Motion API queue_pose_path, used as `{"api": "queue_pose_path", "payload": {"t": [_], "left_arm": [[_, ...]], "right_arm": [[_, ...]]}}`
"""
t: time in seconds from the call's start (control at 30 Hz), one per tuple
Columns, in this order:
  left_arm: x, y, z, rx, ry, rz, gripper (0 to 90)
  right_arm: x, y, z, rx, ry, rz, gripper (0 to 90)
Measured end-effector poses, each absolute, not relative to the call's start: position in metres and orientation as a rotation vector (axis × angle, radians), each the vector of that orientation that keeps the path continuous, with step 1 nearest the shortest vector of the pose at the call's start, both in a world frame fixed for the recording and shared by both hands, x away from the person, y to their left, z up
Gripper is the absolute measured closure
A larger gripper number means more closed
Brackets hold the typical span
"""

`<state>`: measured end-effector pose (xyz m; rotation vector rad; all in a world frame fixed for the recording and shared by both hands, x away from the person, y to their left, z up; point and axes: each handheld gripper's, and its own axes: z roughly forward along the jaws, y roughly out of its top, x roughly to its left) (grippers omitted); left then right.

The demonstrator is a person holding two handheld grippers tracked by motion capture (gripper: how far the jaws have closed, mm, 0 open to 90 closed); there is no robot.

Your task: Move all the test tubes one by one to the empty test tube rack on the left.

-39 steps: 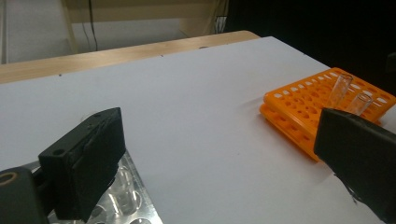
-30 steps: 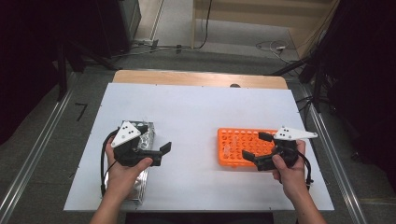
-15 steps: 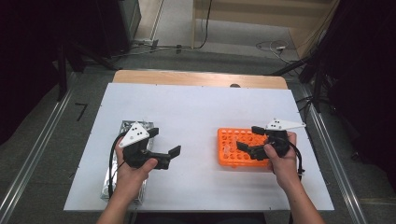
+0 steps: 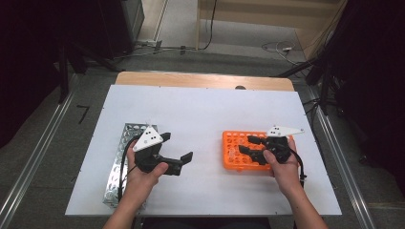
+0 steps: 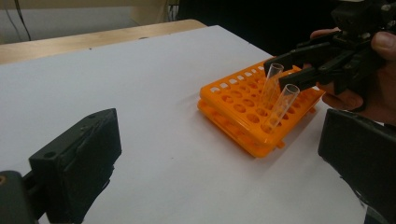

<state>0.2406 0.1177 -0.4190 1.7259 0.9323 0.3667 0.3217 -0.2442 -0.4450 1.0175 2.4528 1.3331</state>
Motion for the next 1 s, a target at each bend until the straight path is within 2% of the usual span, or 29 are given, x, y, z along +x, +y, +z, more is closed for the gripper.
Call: {"api": "queue_pose_path", "payload": {"t": [0.13, 0.3, 0.67, 1.0], "left_arm": [[0.240, 0.116, -0.420, 1.734, 0.929, 0.371, 0.0], [0.240, 0.114, -0.421, 1.739, 0.928, 0.367, 0.0], [0.238, 0.112, -0.422, 1.747, 0.929, 0.362, 0.0], [0.236, 0.115, -0.423, 1.750, 0.943, 0.361, 0.0]], "right_arm": [[0.322, -0.237, -0.452, 1.022, 2.488, 1.286, 51.9], [0.323, -0.230, -0.458, 1.013, 2.514, 1.244, 59.7], [0.321, -0.223, -0.464, 1.011, 2.518, 1.234, 70.1], [0.316, -0.218, -0.464, 1.021, 2.485, 1.206, 71.5]]}}
